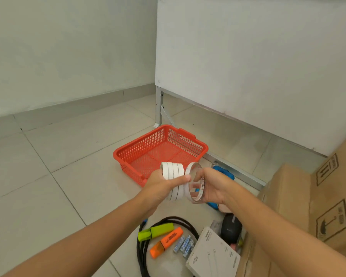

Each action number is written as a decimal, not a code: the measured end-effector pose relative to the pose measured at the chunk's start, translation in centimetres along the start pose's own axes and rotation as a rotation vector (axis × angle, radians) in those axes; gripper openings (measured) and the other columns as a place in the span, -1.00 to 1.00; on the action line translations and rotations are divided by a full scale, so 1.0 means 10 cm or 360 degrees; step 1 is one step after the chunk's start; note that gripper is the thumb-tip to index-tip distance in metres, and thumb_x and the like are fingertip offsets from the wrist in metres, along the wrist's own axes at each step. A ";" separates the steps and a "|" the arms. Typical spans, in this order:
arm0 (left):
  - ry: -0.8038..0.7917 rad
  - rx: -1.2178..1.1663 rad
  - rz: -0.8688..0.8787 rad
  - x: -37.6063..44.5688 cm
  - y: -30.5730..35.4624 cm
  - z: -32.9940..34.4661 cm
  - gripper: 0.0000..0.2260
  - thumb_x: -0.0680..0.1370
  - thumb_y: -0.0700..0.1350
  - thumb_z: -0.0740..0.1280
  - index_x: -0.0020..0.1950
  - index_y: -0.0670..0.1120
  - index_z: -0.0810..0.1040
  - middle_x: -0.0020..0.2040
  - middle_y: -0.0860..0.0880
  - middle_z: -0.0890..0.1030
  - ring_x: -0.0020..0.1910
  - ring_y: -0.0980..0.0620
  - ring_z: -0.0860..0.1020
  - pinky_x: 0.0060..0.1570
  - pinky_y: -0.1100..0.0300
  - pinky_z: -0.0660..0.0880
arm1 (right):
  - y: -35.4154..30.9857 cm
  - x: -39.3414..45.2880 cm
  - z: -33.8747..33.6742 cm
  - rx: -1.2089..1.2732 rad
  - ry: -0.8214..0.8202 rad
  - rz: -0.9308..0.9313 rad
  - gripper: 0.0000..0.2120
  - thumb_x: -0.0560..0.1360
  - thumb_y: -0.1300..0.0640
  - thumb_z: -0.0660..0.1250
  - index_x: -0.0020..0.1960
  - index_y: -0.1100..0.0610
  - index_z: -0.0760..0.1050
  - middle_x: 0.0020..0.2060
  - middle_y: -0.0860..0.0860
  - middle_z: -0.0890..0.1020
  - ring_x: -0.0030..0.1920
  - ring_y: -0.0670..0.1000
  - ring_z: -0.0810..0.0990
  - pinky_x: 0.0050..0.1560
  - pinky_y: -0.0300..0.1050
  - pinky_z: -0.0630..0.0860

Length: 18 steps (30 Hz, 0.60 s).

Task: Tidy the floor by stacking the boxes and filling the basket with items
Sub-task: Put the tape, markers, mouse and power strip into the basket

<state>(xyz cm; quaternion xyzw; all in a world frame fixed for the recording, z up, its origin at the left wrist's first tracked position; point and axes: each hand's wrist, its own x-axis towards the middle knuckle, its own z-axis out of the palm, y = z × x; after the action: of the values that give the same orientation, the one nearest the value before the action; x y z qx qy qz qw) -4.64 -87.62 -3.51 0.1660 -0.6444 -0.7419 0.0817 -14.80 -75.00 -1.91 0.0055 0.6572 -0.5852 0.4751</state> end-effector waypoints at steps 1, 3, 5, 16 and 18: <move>0.0030 0.0009 0.0029 0.04 0.09 0.00 -0.84 0.40 -0.14 0.47 -0.03 -0.06 0.63 -0.14 0.00 0.70 -0.18 0.13 0.65 -0.19 0.31 0.57 | -0.10 -0.01 -0.03 -0.0004 -0.0036 -0.0066 -0.74 0.41 0.28 0.17 0.09 0.15 0.41 -0.20 0.14 0.52 -0.18 0.15 0.54 0.18 0.23 0.42; 0.0104 -0.0076 0.0064 0.15 0.29 -0.01 -0.82 0.39 -0.15 0.47 -0.03 -0.07 0.63 -0.11 -0.03 0.70 -0.10 0.05 0.66 -0.08 0.18 0.58 | -0.27 0.04 -0.11 0.0105 -0.0098 -0.0197 -0.70 0.41 0.16 0.22 0.14 0.14 0.43 -0.09 0.19 0.56 -0.08 0.24 0.57 0.22 0.39 0.31; 0.0093 -0.0266 0.0067 0.28 0.46 0.02 -0.68 0.36 -0.16 0.48 0.09 -0.20 0.60 0.02 -0.18 0.66 0.02 -0.12 0.62 0.11 -0.01 0.54 | -0.35 0.12 -0.15 0.0227 -0.0261 -0.0293 -0.53 0.41 -0.03 0.27 0.27 0.14 0.44 0.03 0.24 0.57 -0.08 0.28 0.59 0.11 0.38 0.41; 0.0054 -0.0549 -0.0141 0.49 0.59 0.04 -0.59 0.38 -0.08 0.46 0.16 -0.24 0.57 0.03 -0.19 0.65 -0.01 -0.13 0.62 -0.01 0.03 0.56 | -0.21 0.31 0.10 0.0874 -0.0504 -0.0503 -0.66 0.52 -0.06 0.22 0.01 0.14 0.65 -0.04 0.12 0.65 -0.09 0.07 0.62 -0.14 -0.08 0.57; 0.0133 -0.0525 -0.0219 0.61 0.54 -0.07 -0.61 0.43 -0.07 0.42 0.18 -0.26 0.57 0.10 -0.22 0.63 0.09 -0.16 0.60 0.09 0.01 0.55 | -0.27 0.41 0.15 0.0725 -0.0320 -0.0399 -0.69 0.56 -0.02 0.18 0.06 0.15 0.60 -0.10 0.10 0.64 -0.19 0.03 0.60 -0.28 -0.14 0.54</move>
<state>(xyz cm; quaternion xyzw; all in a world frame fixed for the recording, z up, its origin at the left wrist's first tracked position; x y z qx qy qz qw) -10.53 -91.18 0.85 0.2249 -0.4972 -0.8338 0.0835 -17.61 -79.28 -2.20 -0.0273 0.4538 -0.7695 0.4485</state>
